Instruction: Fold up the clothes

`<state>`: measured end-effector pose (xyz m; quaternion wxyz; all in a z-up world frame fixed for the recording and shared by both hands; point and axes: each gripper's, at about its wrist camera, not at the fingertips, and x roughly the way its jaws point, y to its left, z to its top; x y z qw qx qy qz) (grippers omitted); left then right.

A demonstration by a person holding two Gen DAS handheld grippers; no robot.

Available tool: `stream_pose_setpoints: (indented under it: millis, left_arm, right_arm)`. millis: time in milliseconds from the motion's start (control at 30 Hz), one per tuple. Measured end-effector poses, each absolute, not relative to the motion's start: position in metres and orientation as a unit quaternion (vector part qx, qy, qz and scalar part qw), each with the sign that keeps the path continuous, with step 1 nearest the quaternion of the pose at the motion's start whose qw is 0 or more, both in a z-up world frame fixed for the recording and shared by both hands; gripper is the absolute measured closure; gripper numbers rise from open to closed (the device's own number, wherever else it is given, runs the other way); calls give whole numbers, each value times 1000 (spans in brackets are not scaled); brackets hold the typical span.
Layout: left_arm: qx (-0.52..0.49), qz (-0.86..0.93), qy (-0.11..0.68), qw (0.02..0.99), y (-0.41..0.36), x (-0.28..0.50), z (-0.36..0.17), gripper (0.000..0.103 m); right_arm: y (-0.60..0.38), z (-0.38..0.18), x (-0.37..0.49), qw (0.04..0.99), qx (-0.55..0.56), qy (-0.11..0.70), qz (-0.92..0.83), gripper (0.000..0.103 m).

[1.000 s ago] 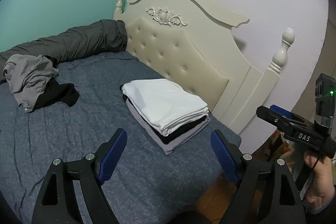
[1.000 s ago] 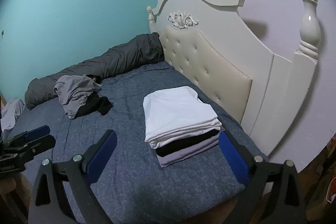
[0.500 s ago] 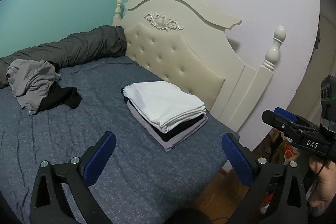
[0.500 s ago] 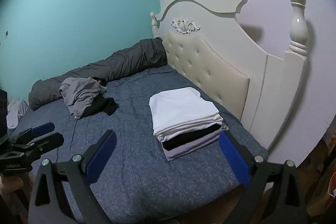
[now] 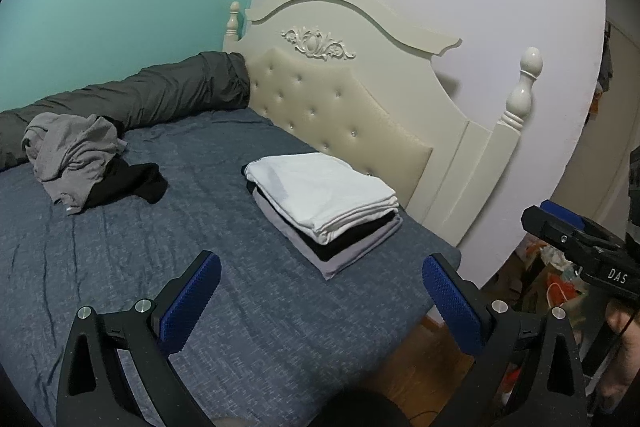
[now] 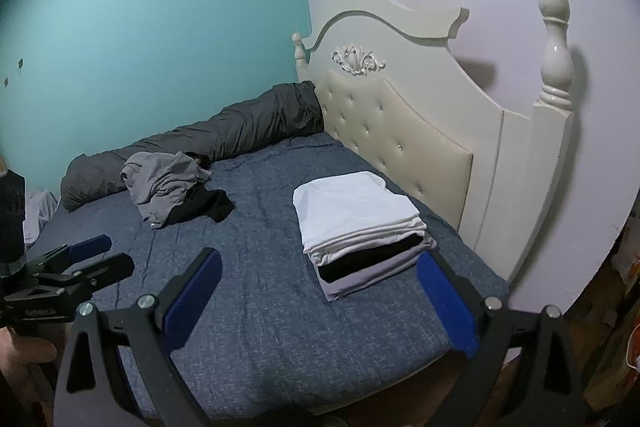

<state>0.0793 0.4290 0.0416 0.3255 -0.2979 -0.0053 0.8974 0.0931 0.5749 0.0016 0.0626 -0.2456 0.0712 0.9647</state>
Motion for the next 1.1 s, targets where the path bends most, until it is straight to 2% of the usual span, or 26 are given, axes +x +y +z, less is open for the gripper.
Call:
stream_pose_setpoints:
  millis: [1100]
  left_arm:
    - [-292, 905, 7, 309, 418, 102, 31, 0]
  right_arm:
    - [551, -24, 125, 76, -227, 72, 968, 3]
